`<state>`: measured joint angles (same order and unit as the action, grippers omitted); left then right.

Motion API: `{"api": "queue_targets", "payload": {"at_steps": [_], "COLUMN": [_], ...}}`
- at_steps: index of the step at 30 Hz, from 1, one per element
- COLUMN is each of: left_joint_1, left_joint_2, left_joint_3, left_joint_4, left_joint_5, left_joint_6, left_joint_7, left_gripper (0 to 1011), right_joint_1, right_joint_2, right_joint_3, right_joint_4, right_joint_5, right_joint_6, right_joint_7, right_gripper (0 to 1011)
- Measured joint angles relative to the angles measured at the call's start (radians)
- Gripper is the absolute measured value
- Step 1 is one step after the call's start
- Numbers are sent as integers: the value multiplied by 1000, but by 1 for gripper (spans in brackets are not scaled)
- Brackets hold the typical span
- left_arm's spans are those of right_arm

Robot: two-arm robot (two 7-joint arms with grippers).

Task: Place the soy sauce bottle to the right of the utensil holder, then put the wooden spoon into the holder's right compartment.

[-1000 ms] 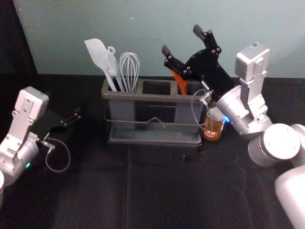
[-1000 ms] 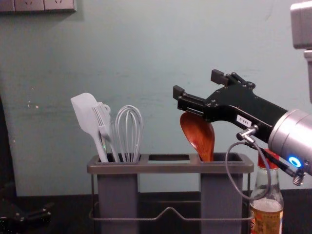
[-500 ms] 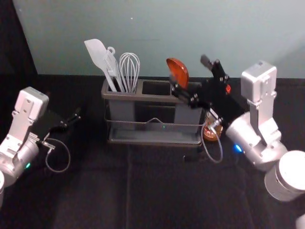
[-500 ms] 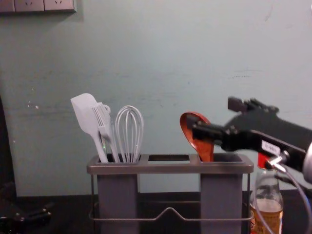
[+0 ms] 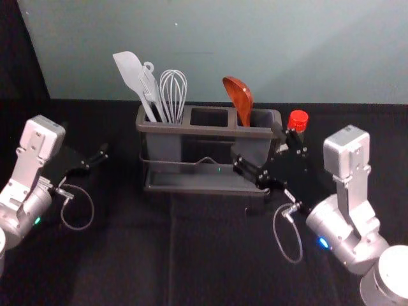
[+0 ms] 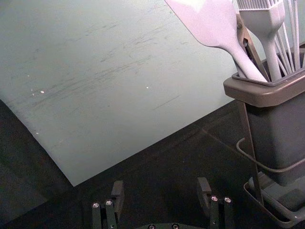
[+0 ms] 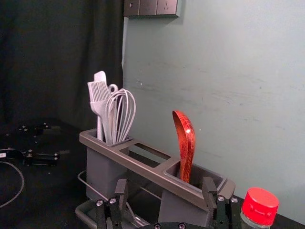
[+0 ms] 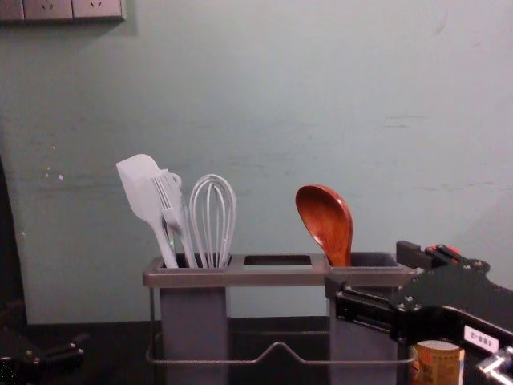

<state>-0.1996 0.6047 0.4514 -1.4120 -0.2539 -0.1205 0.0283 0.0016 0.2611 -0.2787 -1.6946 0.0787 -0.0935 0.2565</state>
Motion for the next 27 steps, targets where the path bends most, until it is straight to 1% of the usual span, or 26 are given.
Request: {"api": "queue_targets", "payload": {"at_steps": [3,20,22,24,27], "left_joint_1": [0,0,0,0,0], "left_joint_2": [0,0,0,0,0], "left_joint_3": [0,0,0,0,0], "left_joint_4": [0,0,0,0,0], "left_joint_5": [0,0,0,0,0], "left_joint_6": [0,0,0,0,0], "left_joint_7": [0,0,0,0,0], "left_gripper": [1005,1005,1005,1005,1005], "right_joint_1": [-8,-2,3,-8,-51], "right_joint_2": [-1,-1,-5,-8,-8], "right_joint_3": [1,0,0,7,31], "right_joint_4": [0,1,-1,-19,-59], "right_joint_5": [1,1,-5,-16,-30], "right_joint_6": [-9,-7,6,30,64], "right_joint_7": [-1,0,-4,-25,-62], "right_gripper": [1004,1004,1004,1004,1004]}}
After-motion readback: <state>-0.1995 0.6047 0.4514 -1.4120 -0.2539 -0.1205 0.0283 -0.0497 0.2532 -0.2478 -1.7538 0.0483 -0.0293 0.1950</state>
